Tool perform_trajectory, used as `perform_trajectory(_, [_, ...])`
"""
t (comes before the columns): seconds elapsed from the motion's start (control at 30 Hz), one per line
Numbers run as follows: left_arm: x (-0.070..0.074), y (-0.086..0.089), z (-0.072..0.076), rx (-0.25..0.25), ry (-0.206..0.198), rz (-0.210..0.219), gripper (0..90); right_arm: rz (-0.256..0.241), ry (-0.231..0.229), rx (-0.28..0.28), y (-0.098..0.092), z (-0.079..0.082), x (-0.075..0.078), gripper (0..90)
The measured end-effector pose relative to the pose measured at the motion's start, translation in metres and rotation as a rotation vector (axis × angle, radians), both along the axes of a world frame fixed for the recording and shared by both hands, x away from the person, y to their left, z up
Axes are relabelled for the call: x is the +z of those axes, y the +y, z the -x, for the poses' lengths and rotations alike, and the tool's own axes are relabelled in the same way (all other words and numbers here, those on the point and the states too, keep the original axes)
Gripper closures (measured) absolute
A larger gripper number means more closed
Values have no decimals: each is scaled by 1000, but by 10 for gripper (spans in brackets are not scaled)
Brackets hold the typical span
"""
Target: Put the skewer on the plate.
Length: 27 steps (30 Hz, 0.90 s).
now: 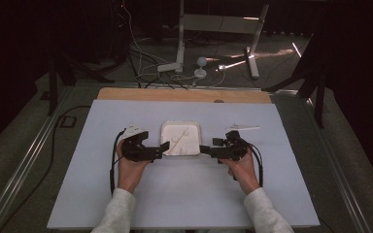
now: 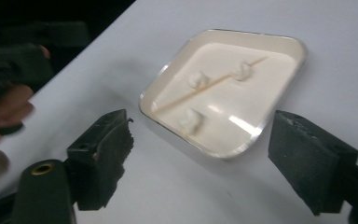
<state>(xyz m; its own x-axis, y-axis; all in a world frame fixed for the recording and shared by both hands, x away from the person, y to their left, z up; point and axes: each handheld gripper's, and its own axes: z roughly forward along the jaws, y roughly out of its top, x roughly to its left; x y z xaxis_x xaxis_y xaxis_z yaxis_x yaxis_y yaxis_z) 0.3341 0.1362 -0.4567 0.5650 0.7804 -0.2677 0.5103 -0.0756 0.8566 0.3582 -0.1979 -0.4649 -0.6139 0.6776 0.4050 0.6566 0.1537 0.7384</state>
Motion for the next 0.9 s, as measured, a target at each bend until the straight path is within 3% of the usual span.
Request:
perform_trajectory(0.13, [5, 10, 9, -11, -18, -19, 19, 19, -22, -4, -16, 10, 3, 159])
perform_trajectory(0.23, [7, 18, 17, -17, -43, -49, 19, 79, -66, -17, -28, 19, 6, 139])
perform_trajectory(0.33, [8, 29, 25, -8, -59, -37, 19, 127, -115, -46, -40, 28, 7, 137])
perform_trajectory(0.47, [2, 46, 35, 24, -89, -21, 19, 105, -138, -92, -59, 41, 4, 133])
perform_trajectory(0.67, [-3, 63, 51, 50, -139, -50, 15, 122, -149, -137, -82, 56, -6, 40])
perform_trajectory(0.8, [-8, 68, 57, 69, -139, -78, 15, 128, -163, -172, -95, 66, -10, 20])
perform_trajectory(0.9, [-10, 73, 61, 77, -134, -64, 14, 121, -166, -189, -102, 73, -13, 15])
